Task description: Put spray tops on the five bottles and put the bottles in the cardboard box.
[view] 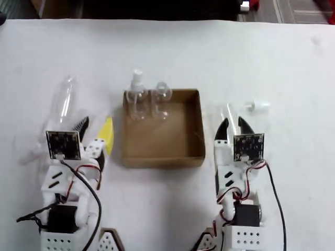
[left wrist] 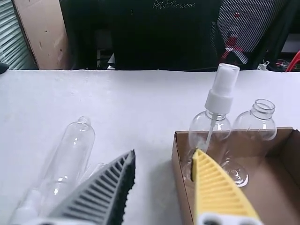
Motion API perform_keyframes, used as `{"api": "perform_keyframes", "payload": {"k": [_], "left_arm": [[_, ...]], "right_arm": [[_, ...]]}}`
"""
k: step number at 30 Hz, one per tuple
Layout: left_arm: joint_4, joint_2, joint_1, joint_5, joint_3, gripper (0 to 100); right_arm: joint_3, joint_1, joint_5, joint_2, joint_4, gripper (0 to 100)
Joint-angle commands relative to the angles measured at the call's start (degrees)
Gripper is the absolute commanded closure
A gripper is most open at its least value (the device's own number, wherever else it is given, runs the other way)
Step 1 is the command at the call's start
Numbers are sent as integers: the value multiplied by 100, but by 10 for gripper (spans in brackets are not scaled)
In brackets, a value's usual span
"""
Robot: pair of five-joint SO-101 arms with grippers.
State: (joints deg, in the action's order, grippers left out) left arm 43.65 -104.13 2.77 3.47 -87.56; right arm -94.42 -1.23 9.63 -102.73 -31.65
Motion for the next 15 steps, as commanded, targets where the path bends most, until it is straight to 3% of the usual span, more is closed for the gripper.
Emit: {"api": "perform_keyframes", "payload": {"k": [1, 8, 11, 15], "left_arm": [[-123, -48, -75, 44, 53, 809], [-571, -48, -347, -53, -325, 808], [-633, -48, -426, -334, -396, 812], [-598, -48, -382, -193, -387, 812]], "right_arm": [[527, -57, -79, -31, -497, 901], [1451, -1015, 501, 1262, -1024, 901], [2356, -1007, 352, 2695, -1209, 899], [3604, -875, -35, 4567, -1771, 896]]}}
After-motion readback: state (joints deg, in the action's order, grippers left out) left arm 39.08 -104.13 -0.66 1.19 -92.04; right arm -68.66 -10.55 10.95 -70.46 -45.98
